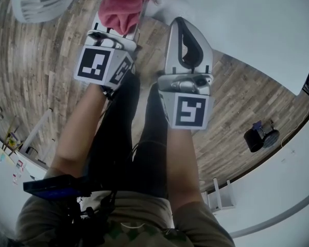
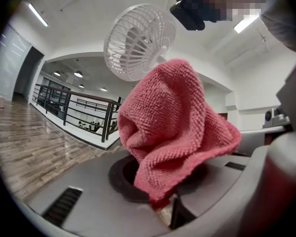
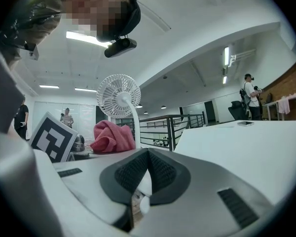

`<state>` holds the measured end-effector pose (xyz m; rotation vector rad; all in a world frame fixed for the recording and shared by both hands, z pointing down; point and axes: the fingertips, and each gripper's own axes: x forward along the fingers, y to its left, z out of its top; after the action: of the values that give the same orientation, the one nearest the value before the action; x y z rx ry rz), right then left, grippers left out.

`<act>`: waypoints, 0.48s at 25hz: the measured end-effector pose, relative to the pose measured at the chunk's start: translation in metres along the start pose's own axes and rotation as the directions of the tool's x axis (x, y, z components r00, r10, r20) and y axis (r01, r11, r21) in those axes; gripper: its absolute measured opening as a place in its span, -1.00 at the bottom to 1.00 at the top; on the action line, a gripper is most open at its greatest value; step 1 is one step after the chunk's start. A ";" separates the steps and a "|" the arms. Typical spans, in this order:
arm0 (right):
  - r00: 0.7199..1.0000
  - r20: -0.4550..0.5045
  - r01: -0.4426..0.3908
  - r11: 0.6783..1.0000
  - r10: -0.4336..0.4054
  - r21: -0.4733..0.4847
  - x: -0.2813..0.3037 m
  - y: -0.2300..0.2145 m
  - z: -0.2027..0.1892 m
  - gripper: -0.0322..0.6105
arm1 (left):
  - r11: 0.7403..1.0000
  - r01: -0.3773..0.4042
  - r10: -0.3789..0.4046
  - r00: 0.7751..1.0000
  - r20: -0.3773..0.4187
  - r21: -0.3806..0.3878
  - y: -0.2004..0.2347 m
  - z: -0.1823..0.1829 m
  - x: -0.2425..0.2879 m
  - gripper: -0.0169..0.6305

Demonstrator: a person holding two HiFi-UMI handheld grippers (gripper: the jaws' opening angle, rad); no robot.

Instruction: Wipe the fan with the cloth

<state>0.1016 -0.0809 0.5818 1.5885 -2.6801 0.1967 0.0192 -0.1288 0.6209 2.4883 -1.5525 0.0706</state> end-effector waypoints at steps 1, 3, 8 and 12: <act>1.000 -0.001 0.004 1.000 -0.004 0.002 -0.001 -0.001 -0.001 -0.91 | 1.000 0.006 -0.006 1.000 0.000 0.012 0.001 0.000 0.000 -0.68; 1.000 -0.005 0.012 1.000 -0.012 0.007 -0.002 -0.003 -0.003 -0.91 | 0.998 0.017 -0.017 1.000 -0.003 0.065 0.000 0.000 0.000 -0.68; 1.000 0.005 0.025 1.000 -0.026 0.017 -0.002 -0.003 -0.002 -0.91 | 0.994 0.013 -0.012 1.000 -0.005 0.106 0.002 -0.001 0.002 -0.68; 1.000 0.000 0.026 1.000 -0.026 0.011 -0.005 0.000 -0.004 -0.91 | 0.997 0.005 -0.005 1.000 -0.009 0.079 0.008 -0.003 0.000 -0.68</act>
<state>0.1039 -0.0760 0.5852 1.6249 -2.6620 0.2107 0.0127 -0.1315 0.6254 2.5483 -1.5693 0.1449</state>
